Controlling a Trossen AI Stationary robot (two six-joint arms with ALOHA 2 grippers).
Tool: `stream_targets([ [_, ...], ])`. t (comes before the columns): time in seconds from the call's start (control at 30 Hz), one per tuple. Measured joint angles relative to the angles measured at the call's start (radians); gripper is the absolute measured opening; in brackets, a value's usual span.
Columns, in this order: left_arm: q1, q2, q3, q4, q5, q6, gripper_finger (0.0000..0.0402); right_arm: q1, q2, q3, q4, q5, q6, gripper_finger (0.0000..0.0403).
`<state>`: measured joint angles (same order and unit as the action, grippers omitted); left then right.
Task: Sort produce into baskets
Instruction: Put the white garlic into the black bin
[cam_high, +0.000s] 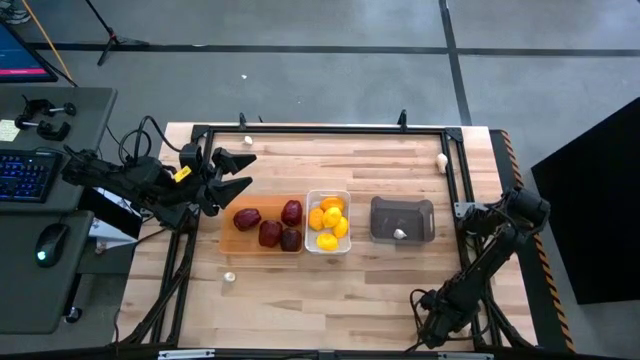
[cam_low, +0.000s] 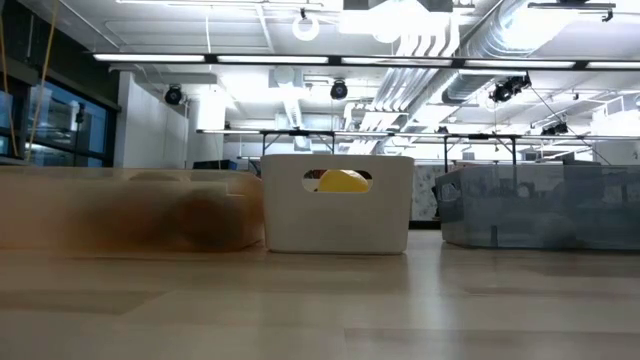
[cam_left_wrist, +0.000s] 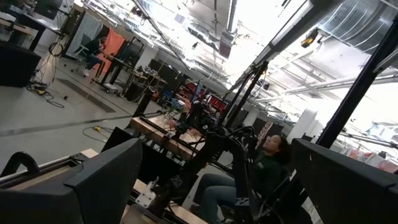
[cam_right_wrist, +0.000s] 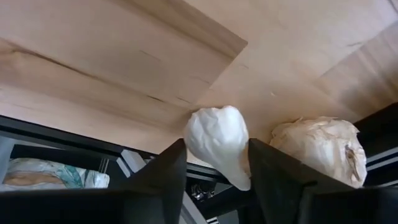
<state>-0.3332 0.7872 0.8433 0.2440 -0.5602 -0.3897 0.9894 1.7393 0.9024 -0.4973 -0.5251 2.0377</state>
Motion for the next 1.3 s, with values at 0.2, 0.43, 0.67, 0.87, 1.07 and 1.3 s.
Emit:
stream_targets([
  [0.2,0.0,0.0,0.0,0.0,0.0,0.013,0.0397,0.0,-0.008,0.0,0.015,0.046,-0.024,0.01],
  [0.43,0.0,-0.001,0.0,0.002,-0.001,0.018,0.0397,-0.054,-0.077,0.063,-0.06,0.292,-0.088,0.0041],
  [0.67,0.0,-0.001,0.0,0.016,-0.014,0.026,0.0397,-0.189,-0.158,0.155,-0.193,0.611,-0.283,0.0035],
  [0.87,0.0,-0.005,0.0,0.043,-0.014,0.027,0.0397,-0.266,-0.26,0.229,-0.373,0.785,-0.424,0.0036],
  [1.07,0.0,-0.008,0.0,0.041,-0.006,0.027,0.0397,-0.275,-0.392,0.222,-0.612,0.932,-0.36,0.0036],
  [1.3,0.0,-0.008,0.0,0.04,-0.006,0.025,0.0397,-0.354,-0.46,0.139,-0.708,0.944,-0.286,0.0036],
])
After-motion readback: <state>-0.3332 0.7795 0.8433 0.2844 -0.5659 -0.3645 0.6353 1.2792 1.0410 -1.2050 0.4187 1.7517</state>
